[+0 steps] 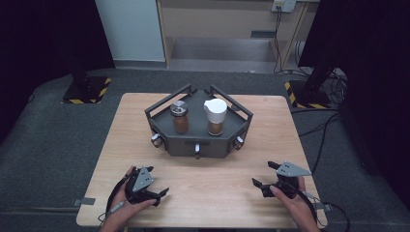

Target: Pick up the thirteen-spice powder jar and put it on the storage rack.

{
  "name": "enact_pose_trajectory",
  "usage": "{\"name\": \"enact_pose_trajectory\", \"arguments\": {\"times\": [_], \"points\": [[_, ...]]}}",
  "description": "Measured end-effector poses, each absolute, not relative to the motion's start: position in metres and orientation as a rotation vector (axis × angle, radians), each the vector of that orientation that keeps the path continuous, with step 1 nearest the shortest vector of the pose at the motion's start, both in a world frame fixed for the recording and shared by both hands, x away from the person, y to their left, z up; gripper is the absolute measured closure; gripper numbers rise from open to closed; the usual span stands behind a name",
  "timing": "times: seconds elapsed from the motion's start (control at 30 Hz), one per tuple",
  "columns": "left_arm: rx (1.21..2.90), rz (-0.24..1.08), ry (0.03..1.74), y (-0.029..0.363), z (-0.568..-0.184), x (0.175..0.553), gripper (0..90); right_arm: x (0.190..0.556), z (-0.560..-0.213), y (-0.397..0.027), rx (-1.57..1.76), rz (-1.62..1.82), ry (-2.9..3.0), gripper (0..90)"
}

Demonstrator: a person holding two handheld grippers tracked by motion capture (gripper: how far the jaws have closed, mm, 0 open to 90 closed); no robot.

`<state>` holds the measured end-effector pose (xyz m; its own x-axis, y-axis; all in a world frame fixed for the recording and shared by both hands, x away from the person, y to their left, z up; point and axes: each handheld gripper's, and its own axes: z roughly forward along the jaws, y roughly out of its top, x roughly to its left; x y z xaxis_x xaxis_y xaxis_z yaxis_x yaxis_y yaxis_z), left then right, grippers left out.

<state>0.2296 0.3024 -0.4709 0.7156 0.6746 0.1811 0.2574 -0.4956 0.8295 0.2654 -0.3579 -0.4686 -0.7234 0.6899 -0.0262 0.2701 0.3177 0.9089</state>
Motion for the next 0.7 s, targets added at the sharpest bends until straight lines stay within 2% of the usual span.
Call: {"name": "enact_pose_trajectory", "arguments": {"times": [0.7], "points": [[2.068, 0.646, 0.739, 0.305, -0.473, 0.226, 3.5, 0.251, -0.484, -0.366, 0.906, 1.368, 2.124, 4.7]]}}
